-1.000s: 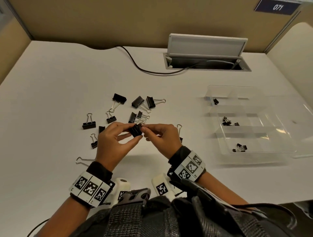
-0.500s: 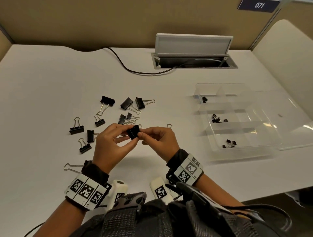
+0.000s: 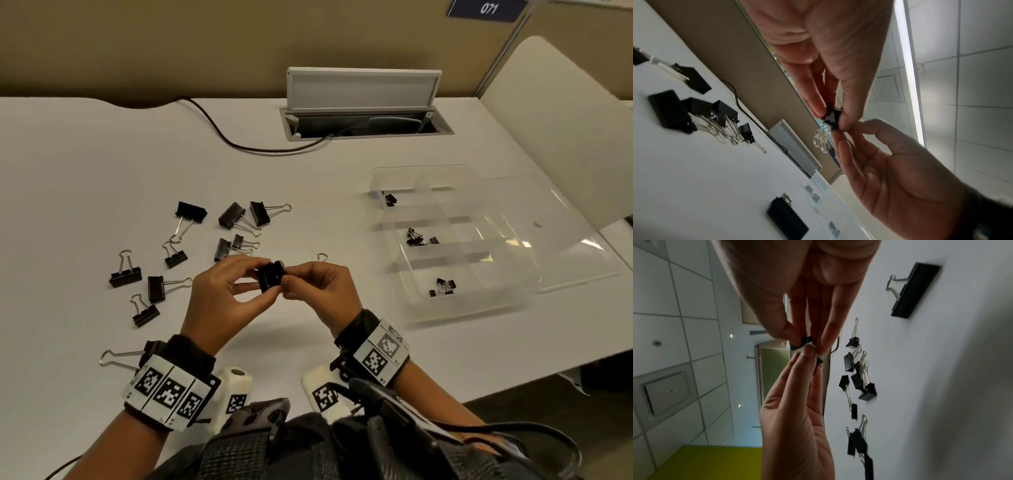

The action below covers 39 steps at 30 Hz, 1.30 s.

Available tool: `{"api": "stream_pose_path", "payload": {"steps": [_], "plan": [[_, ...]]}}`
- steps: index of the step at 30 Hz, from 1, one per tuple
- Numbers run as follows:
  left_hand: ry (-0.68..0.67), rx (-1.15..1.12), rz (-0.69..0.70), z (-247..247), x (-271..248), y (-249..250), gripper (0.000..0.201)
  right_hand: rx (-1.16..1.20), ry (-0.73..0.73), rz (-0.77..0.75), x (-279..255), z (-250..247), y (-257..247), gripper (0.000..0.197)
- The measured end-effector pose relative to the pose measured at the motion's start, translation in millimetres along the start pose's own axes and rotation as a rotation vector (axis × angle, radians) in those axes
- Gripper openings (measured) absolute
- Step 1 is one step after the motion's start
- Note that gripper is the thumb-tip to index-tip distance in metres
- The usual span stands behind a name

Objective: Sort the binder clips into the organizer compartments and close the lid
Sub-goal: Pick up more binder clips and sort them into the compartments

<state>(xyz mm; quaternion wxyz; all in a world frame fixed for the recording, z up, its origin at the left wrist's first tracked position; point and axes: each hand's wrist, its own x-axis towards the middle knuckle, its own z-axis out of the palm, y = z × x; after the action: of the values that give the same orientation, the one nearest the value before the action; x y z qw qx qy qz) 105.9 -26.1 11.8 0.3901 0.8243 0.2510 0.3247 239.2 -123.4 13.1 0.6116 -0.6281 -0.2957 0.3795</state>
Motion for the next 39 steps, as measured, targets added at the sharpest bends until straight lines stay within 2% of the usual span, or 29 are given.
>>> {"api": "stream_pose_path", "payload": {"steps": [6, 10, 13, 18, 20, 24, 26, 28, 32, 34, 37, 39], "plan": [[0.019, -0.061, -0.074, 2.2, -0.1, -1.1, 0.04, -0.051, 0.111, 0.021, 3.8, -30.0, 5.1, 0.019], [0.015, -0.098, -0.122, 1.7, -2.4, -4.4, 0.042, -0.325, 0.005, 0.159, 2.5, -55.2, 20.7, 0.011], [-0.01, -0.126, -0.146, 2.4, -2.2, -2.9, 0.043, -0.537, -0.042, 0.16, 0.4, -62.2, 25.4, 0.017], [-0.033, -0.213, -0.187, 9.4, 1.8, -2.0, 0.04, -0.554, -0.002, 0.109, 4.6, -70.3, 12.8, 0.018], [-0.038, -0.253, -0.217, 11.7, 3.5, -1.9, 0.039, -0.557, 0.051, 0.047, 14.1, -79.7, -0.8, 0.019], [-0.071, -0.278, -0.257, 14.7, 6.4, -3.2, 0.043, -0.643, 0.33, -0.079, 59.4, -124.0, -33.9, 0.018], [-0.088, -0.282, -0.279, 16.2, 6.7, -3.9, 0.048, -0.68, 0.42, -0.041, 88.6, -151.0, -42.8, 0.019], [-0.109, -0.281, -0.309, 19.2, 7.2, -3.6, 0.044, -0.739, 0.466, 0.021, 117.0, -173.7, -43.2, 0.018], [-0.145, -0.288, -0.344, 25.0, 11.4, 0.3, 0.042, -0.733, 0.489, 0.181, 152.8, -200.6, -40.1, 0.02], [-0.153, -0.299, -0.351, 25.7, 14.6, 2.8, 0.042, -0.695, 0.524, 0.229, 152.4, -210.0, -40.6, 0.024], [-0.152, -0.324, -0.362, 26.6, 17.8, 3.0, 0.042, -0.646, 0.603, 0.124, 127.9, -209.6, -47.4, 0.023], [-0.15, -0.377, -0.385, 28.7, 19.5, 3.4, 0.042, -0.588, 0.516, 0.051, 101.1, -189.2, -51.5, 0.021]]}}
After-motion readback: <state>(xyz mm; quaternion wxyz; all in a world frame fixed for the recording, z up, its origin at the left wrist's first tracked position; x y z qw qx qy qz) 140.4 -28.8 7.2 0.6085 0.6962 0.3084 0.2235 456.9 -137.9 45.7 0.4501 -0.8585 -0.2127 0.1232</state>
